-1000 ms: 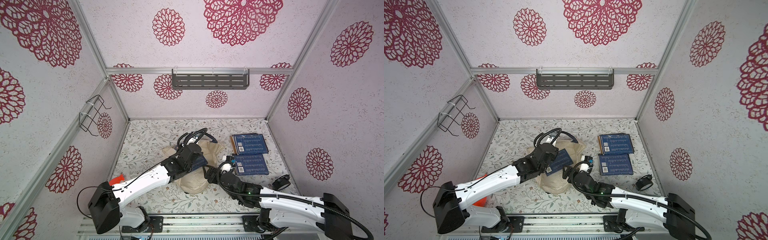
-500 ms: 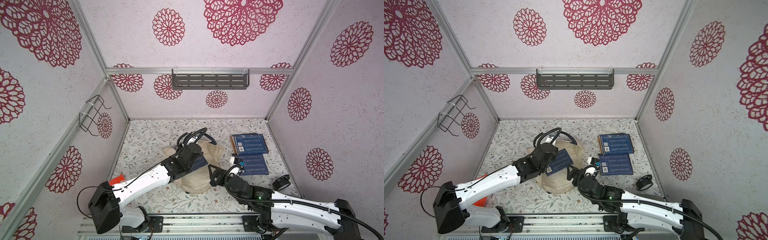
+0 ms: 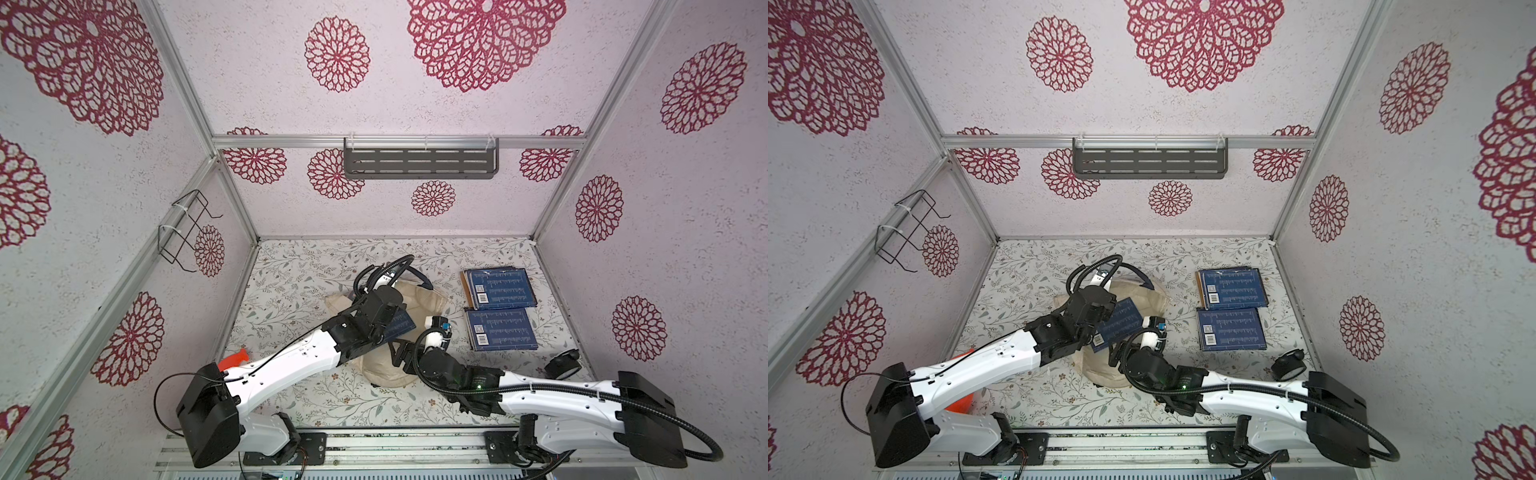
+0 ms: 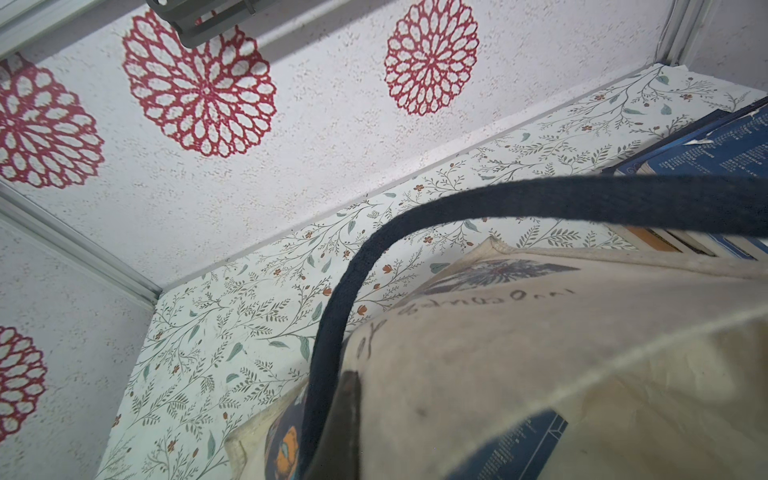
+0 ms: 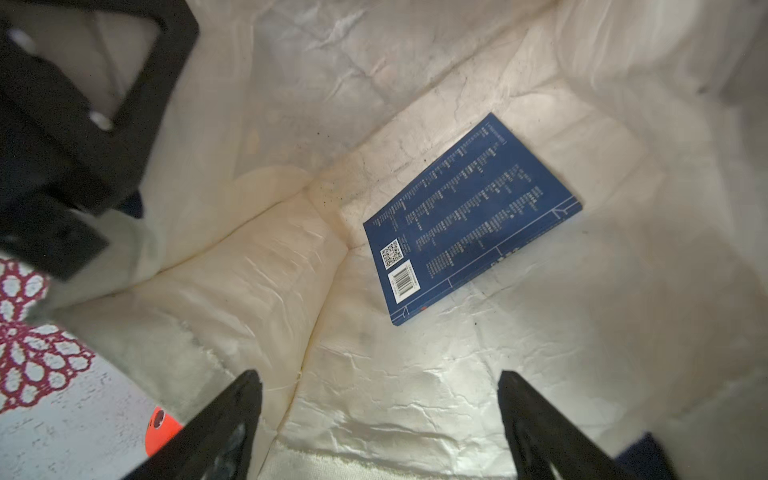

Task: Take out the books from the canvas bag
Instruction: Pick up the book from the canvas bag.

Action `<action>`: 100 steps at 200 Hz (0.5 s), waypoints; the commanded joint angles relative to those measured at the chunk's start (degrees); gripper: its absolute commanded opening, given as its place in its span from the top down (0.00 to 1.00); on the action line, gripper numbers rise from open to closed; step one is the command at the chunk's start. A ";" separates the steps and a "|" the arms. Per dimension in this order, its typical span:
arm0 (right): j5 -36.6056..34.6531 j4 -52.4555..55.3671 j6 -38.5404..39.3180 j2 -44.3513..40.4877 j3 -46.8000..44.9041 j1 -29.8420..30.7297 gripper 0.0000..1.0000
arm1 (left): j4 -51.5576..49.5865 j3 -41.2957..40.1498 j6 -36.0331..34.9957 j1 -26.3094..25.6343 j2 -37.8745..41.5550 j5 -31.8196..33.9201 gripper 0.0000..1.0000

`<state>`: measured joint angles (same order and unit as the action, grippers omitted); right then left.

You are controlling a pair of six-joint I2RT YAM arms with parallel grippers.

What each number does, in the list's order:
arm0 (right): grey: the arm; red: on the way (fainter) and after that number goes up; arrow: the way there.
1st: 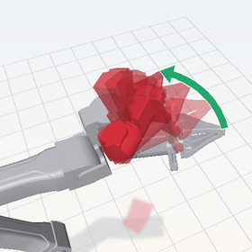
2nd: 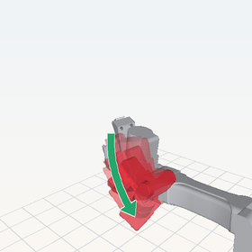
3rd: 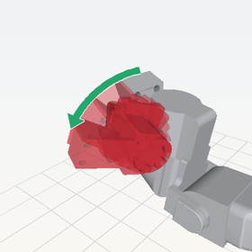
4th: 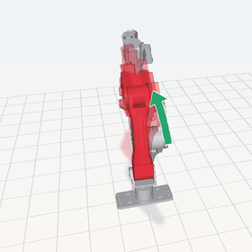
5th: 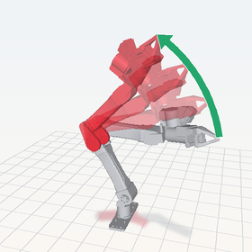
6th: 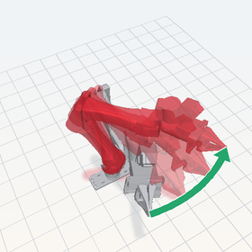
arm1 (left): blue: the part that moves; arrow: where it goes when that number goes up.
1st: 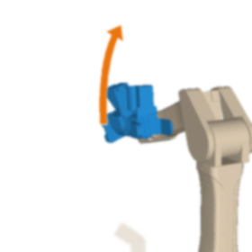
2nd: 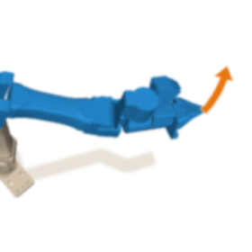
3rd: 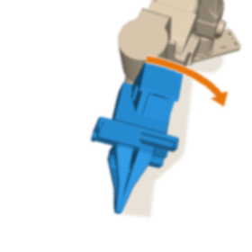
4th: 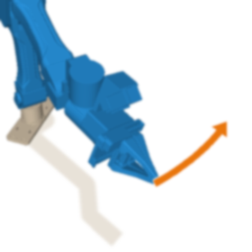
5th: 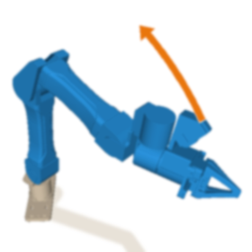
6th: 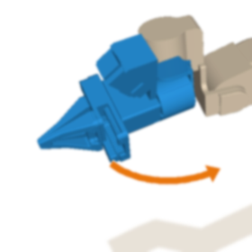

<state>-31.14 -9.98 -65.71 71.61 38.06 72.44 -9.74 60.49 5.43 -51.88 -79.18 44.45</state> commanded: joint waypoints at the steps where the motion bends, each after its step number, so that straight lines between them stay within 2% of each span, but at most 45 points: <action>1: 1.05 -3.66 -4.00 3.29 2.16 0.48 0.10 | 2.61 -0.13 1.07 -0.52 1.92 0.40 1.00; 51: 4.93 -5.57 -6.88 14.10 6.22 -0.36 0.10 | 3.21 -0.46 1.31 -0.64 2.44 0.05 1.00; 93: 7.82 -7.81 -7.24 19.35 7.38 -2.82 0.11 | 4.90 -1.60 1.51 -0.55 3.85 -1.28 1.00; 100: 8.13 -8.11 -7.41 19.86 7.42 -5.12 0.11 | 4.98 -1.69 1.52 -0.59 3.88 -1.51 1.00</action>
<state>-24.34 -15.70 -71.18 90.63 44.36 70.54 -8.60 59.16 5.89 -51.90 -77.23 43.92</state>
